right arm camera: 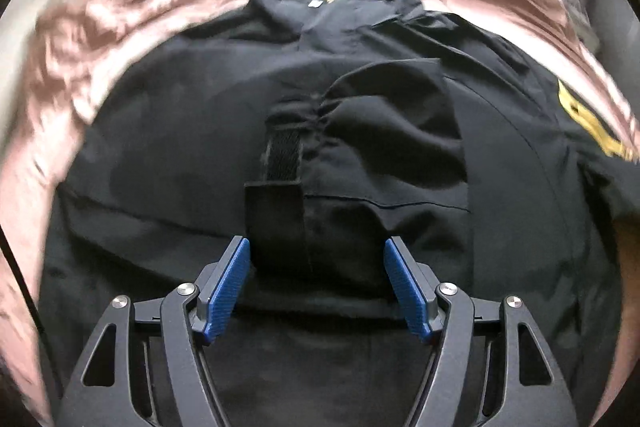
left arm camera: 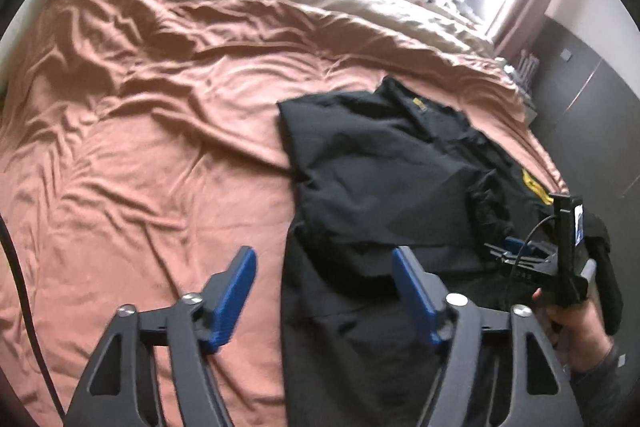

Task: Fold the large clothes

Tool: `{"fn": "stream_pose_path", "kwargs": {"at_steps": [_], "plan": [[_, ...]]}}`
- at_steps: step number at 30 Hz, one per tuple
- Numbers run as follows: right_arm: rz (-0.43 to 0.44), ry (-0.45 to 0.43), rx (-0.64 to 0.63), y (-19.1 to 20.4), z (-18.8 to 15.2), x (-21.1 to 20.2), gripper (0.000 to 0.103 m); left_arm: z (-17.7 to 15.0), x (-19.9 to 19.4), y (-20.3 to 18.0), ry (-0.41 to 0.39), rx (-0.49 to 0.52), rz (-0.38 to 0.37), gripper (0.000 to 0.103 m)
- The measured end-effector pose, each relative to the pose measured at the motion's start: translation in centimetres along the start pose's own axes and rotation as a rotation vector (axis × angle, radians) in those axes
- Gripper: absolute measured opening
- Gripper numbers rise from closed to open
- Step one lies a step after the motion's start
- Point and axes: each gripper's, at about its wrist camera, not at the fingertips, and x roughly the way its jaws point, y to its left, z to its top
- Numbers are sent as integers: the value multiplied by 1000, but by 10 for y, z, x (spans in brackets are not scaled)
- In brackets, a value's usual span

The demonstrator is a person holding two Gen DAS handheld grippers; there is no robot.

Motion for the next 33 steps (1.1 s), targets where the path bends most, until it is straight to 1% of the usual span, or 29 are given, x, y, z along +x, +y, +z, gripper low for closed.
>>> {"fn": "stream_pose_path", "kwargs": {"at_steps": [1,2,4,8,11,12,14,17,18,19,24,28,30,31,33], "plan": [[-20,6,-24,5,2,3,64,-2,4,2,6,-5,-3,62],[-32,3,-30,5,5,5,58,-4,9,2,6,-9,-8,57],[-53,-3,-18,0,12,4,53,-8,13,2,8,-9,-11,55],[-111,-48,48,-30,24,-8,52,-12,27,-2,22,8,-15,51],[-112,-73,101,-57,27,-20,52,-13,37,-7,31,35,2,50],[-128,-82,115,-67,27,-25,52,-13,41,-7,36,39,7,49],[-162,-96,134,-84,24,-35,52,-13,48,-7,45,43,19,43],[-219,-111,199,-115,16,-48,52,-15,56,-6,57,54,45,39],[-224,-113,220,-125,13,-51,52,-16,59,-5,63,61,57,37],[-215,-119,245,-136,8,-54,52,-17,62,-5,69,65,67,35],[-151,-126,361,-177,-19,-69,52,-19,73,-2,95,65,96,33],[-130,-158,434,-214,-37,-89,52,-21,71,-7,91,65,66,33],[-132,-167,475,-234,-44,-96,53,-22,69,-12,89,73,66,33],[-132,-168,487,-236,-46,-106,52,-22,68,-15,87,76,65,33],[-123,-178,531,-254,-55,-114,52,-22,66,-19,83,78,62,33]]}}
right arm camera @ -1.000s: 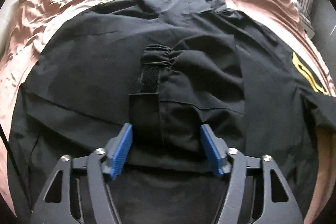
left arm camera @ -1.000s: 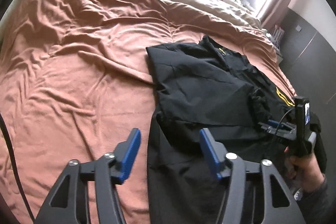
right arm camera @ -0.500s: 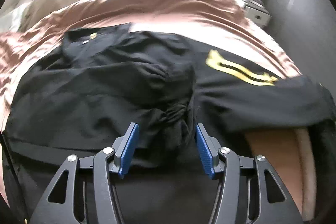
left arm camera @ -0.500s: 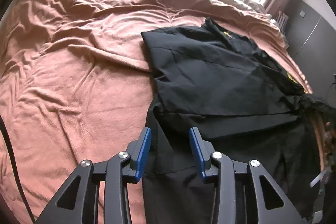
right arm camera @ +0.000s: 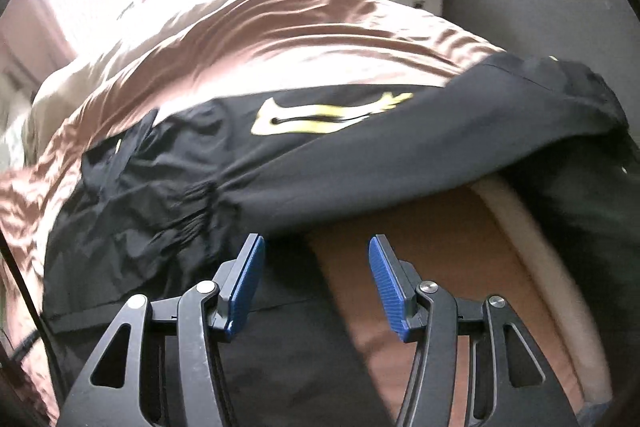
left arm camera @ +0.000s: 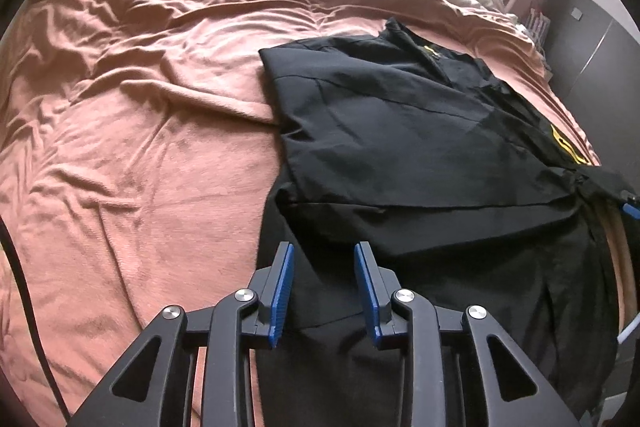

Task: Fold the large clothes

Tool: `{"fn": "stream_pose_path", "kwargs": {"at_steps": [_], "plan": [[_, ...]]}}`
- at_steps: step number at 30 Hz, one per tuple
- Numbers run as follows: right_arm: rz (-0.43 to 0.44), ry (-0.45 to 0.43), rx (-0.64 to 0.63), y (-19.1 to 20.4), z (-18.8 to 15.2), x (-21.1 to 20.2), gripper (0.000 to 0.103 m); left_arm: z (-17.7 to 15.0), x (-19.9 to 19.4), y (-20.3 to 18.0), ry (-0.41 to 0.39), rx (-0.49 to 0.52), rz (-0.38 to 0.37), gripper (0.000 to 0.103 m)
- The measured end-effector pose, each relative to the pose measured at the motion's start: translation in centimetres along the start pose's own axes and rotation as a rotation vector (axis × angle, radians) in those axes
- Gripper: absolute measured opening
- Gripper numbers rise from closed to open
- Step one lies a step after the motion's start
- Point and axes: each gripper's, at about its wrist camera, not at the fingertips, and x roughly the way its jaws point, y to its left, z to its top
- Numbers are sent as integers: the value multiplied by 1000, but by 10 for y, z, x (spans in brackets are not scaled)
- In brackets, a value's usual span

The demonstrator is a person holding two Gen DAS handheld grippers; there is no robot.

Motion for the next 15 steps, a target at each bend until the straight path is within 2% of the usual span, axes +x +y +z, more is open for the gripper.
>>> {"fn": "stream_pose_path", "kwargs": {"at_steps": [8,15], "plan": [[55,-45,160,-60,10,-19,53,-3,-15,-20,-22,14,-13,33],[130,-44,302,-93,16,3,52,-12,-32,-27,-30,29,-5,33]]}}
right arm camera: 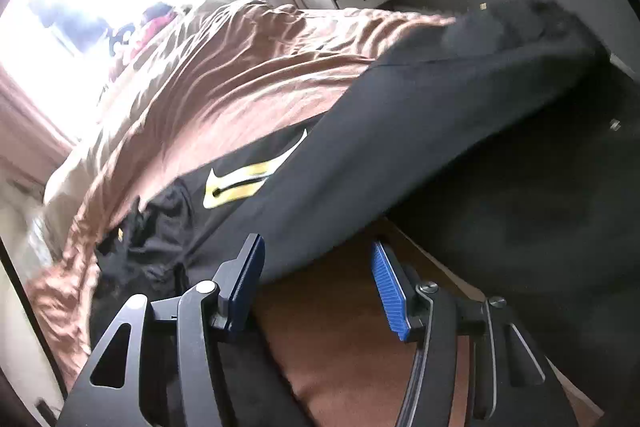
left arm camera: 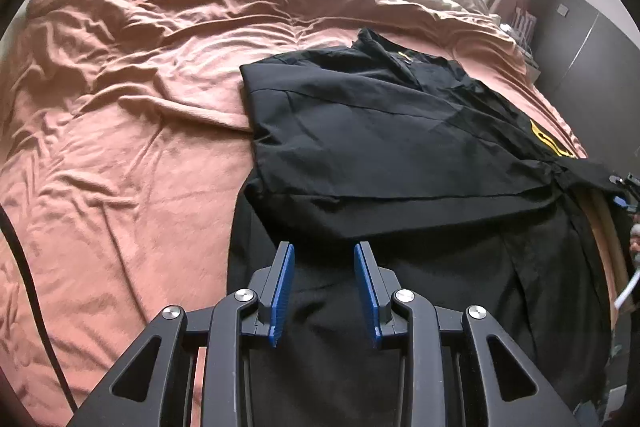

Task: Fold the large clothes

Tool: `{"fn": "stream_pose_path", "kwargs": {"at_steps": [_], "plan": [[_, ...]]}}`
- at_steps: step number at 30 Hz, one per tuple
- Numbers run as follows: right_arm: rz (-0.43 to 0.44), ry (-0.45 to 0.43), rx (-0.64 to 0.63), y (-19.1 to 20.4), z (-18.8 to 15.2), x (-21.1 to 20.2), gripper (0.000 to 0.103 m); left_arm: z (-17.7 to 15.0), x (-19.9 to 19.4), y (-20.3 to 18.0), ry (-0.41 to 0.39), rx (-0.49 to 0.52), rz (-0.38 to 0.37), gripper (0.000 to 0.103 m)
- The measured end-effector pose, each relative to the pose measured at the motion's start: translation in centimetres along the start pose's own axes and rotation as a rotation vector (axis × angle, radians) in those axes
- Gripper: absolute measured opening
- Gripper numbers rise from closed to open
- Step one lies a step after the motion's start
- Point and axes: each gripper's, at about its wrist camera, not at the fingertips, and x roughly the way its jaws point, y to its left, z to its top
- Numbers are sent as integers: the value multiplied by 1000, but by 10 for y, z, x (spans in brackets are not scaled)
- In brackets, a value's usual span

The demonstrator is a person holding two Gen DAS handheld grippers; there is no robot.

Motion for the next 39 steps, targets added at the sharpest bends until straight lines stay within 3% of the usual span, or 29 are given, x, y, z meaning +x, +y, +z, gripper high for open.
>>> {"fn": "stream_pose_path", "kwargs": {"at_steps": [1,4,6,7,8,12,23,32,39], "plan": [[14,-3,14,-3,1,2,52,-2,-3,1,-2,0,7,33],[53,-24,38,-8,7,6,38,-7,-9,4,-3,-5,22,33],[68,-41,50,-9,11,8,23,-10,-12,7,-2,-11,33,33],[67,-48,51,-11,12,8,9,-11,-13,9,-2,-14,38,33],[60,-60,50,-12,14,8,2,-12,-14,11,-2,-20,42,33],[129,-111,11,1,16,-6,0,-16,-19,15,-8,-39,44,33],[252,-158,-313,113,-20,-62,0,-27,-41,20,-43,-54,18,33],[351,-55,-508,175,-68,-58,0,-40,-58,40,-63,-97,15,33],[349,114,-606,211,-93,-5,0,-50,-62,52,-61,-116,18,33]]}}
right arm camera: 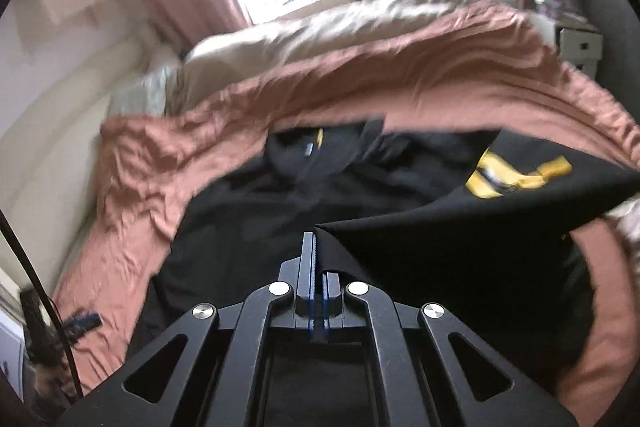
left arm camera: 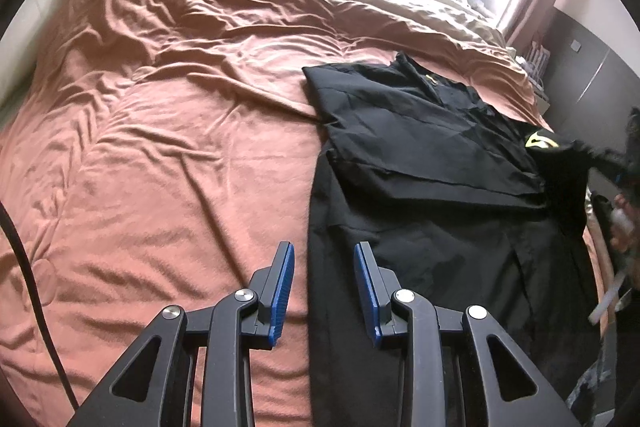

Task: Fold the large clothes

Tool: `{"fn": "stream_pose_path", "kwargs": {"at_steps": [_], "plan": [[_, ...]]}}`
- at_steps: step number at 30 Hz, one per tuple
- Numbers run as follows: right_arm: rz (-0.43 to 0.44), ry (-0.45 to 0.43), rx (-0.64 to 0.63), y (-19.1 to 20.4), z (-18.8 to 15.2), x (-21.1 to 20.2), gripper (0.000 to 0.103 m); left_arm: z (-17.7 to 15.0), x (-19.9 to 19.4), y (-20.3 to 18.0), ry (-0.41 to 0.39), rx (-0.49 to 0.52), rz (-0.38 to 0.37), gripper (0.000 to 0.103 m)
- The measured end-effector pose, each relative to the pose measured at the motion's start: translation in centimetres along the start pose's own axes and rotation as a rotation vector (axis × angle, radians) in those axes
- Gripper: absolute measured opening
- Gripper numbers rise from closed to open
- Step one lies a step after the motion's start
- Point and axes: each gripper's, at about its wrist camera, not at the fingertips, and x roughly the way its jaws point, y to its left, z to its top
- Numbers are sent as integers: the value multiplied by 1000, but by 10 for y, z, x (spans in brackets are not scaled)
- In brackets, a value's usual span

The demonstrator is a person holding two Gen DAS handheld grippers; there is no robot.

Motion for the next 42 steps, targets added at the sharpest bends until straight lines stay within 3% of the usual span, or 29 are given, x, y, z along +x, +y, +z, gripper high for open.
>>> {"fn": "stream_pose_path", "kwargs": {"at_steps": [7,9,11,13,20,24,30,34,36,38,42], "plan": [[-98,231,26,-11,-34,76,6,-8,-4,19,8,-26,12,33],[-93,263,40,-19,-43,80,25,-9,-4,21,10,-32,14,33],[-43,273,54,-20,-48,74,57,-11,-5,23,12,-37,13,33],[-8,267,42,-19,-54,58,64,-12,-4,22,13,-43,8,33],[43,179,53,-43,-81,-16,64,-16,1,9,17,-43,-27,33],[-24,87,111,-86,-84,-67,64,-17,6,-1,26,-27,-40,33],[-75,59,246,-141,-71,-83,64,-18,10,-10,20,-20,-58,33],[-95,44,288,-143,-57,-61,64,-21,13,-4,27,-11,-46,33],[-116,36,288,-137,-50,-48,57,-22,13,4,27,-21,-39,33],[-136,42,279,-124,-43,-32,26,-23,13,15,25,-43,-35,33],[-153,26,228,-75,-23,11,12,-27,11,33,13,-84,-25,33]]}}
